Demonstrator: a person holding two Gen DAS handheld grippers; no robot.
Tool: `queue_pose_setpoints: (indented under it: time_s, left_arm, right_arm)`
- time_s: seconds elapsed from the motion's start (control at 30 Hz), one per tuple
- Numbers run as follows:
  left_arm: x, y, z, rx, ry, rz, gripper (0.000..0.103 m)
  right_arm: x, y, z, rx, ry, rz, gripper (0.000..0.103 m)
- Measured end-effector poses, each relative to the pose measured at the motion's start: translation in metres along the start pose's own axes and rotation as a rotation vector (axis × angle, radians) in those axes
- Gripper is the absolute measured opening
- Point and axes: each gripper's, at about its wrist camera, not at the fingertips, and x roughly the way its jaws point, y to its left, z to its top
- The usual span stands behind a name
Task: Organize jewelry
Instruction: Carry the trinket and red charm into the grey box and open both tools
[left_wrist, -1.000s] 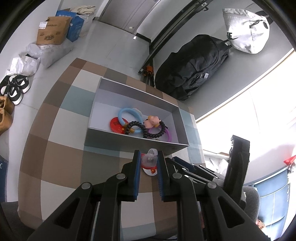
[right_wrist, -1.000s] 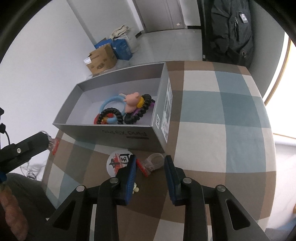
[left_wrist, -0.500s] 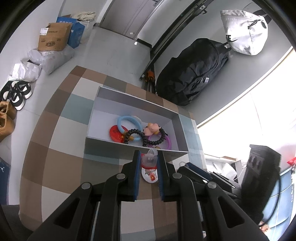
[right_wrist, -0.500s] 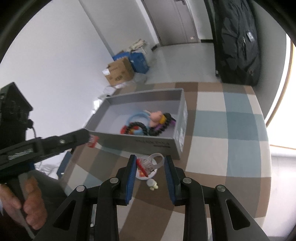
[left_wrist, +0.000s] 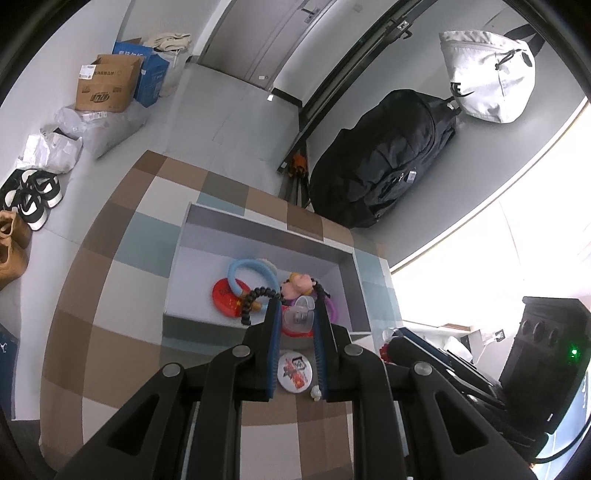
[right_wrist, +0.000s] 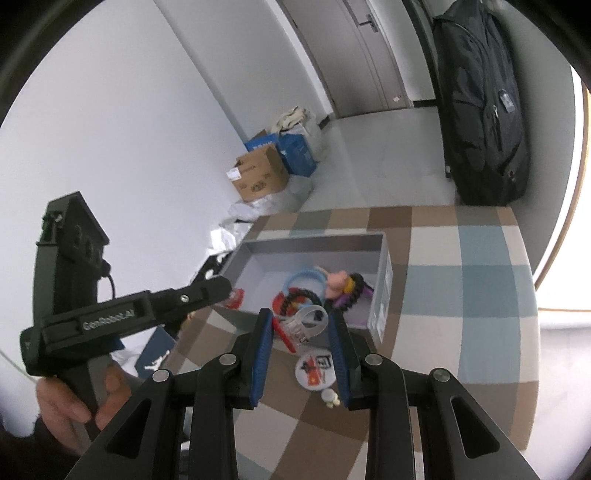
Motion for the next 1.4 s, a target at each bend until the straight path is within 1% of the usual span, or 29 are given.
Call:
queue_pose_setpoints:
  time_s: [0.23,0.53,0.9,1.23,1.4]
  left_arm:
    - [0.01,-0.002,0.01,-0.017,0.007,-0.007,0.012]
    - [0.025,0.002,0.023,-0.037,0.033,-0.005,0.012]
    - [0.044,0.007,0.028,-0.058,0.091,-0.011,0.012]
    - [0.053,0.008,0.029,-0.064,0.114,-0.005,0.012]
    - [0.053,0.005,0.028,-0.048,0.113,0.005,0.012]
  right_arm:
    - [0.007,-0.001,0.018,0.02,-0.016,0.022,0.029]
    - [0.031,-0.012,0.032,0.053,0.019,0.009,0.029]
    - [0.055,-0.029,0.039,0.116,0.068,0.003,0.029]
    - [0.061,-0.031,0.038,0.125,0.087,0.002,0.029]
    - [0.062,-0.033,0.038,0.134,0.089,0.014,0.029]
